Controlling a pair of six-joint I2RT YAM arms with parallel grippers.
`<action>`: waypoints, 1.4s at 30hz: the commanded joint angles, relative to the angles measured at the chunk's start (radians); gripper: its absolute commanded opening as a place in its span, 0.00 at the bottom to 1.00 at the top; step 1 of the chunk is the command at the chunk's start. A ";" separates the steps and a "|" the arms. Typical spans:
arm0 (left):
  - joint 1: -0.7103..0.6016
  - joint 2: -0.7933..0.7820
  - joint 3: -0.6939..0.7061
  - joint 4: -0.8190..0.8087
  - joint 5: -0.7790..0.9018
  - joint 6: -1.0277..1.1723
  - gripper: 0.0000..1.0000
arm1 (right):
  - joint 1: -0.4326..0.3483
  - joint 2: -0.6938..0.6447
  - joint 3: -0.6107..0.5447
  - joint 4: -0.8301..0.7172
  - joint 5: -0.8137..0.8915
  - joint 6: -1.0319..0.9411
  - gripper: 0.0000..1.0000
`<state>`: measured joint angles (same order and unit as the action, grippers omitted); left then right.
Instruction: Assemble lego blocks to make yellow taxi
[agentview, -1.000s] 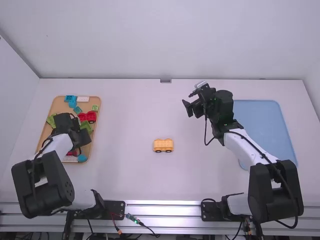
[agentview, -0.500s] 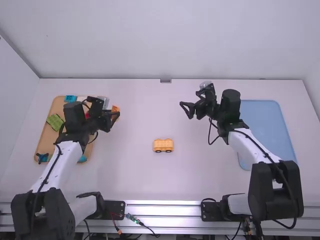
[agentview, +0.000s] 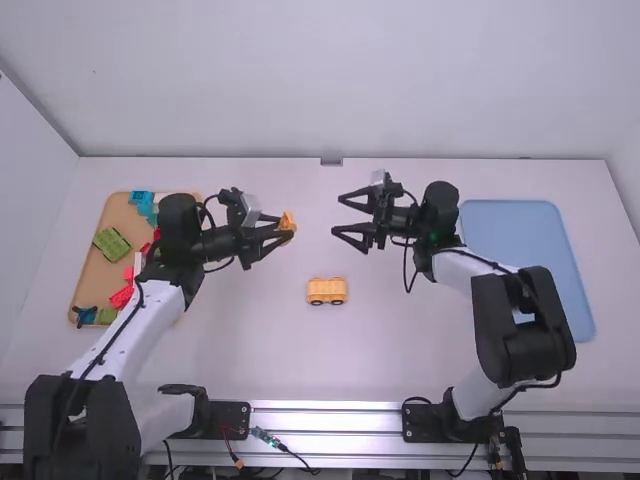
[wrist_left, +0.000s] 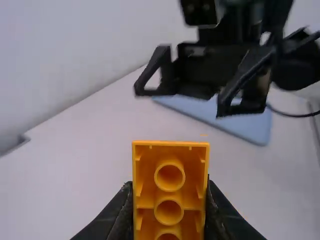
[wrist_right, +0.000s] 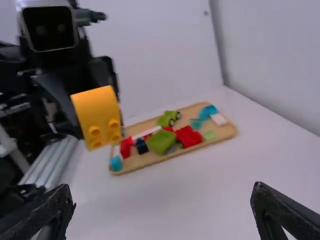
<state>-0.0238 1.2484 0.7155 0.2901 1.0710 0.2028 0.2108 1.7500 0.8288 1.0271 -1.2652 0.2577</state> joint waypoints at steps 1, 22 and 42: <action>-0.010 0.051 0.011 0.057 0.132 -0.057 0.02 | 0.021 0.027 0.023 0.070 -0.105 0.128 0.93; -0.093 0.327 0.010 0.560 0.284 -0.327 0.02 | 0.064 0.035 0.023 0.170 -0.093 0.244 0.80; -0.126 0.327 0.010 0.590 0.283 -0.330 0.02 | 0.083 0.035 0.023 0.170 -0.096 0.266 0.53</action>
<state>-0.1471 1.5745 0.7155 0.8734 1.3342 -0.1181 0.2935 1.7729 0.8291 1.1915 -1.3540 0.5232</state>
